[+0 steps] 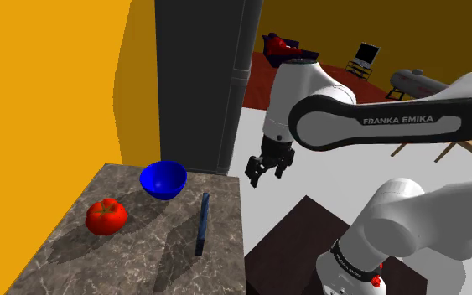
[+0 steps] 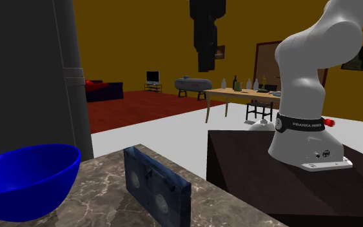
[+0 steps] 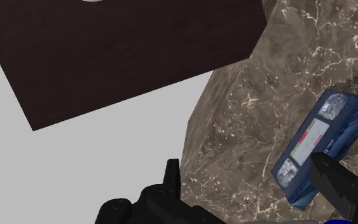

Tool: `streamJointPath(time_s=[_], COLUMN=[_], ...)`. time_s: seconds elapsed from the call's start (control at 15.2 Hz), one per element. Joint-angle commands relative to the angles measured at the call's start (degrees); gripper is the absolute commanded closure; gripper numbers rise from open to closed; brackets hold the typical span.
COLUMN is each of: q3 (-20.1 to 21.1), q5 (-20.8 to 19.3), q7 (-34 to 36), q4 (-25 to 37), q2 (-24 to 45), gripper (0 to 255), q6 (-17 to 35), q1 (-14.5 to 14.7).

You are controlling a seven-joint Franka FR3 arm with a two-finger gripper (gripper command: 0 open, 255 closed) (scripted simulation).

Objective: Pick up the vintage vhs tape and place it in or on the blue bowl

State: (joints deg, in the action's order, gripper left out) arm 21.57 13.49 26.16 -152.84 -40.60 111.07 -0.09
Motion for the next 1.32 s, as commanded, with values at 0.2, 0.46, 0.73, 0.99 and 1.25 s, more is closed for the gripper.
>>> streamJointPath(time_s=[0.2, 0.46, 0.73, 0.99, 1.25], q3=[7.3, 13.6, 20.1, 24.4, 22.4], q5=[3.7, 3.8, -1.3, -15.4, -22.4], q7=[11.3, 21.2, 33.4, 51.2, 57.2], q4=[-0.2, 1.7, 5.0, 9.8, 10.6], q2=[8.4, 17.7, 28.8, 42.0, 47.1], gripper=[0, 0, 0, 0, 0], q6=[10.7, 19.7, 28.3, 35.2, 38.0], q1=[-1.5, -4.5, -9.2, -13.7, -12.5])
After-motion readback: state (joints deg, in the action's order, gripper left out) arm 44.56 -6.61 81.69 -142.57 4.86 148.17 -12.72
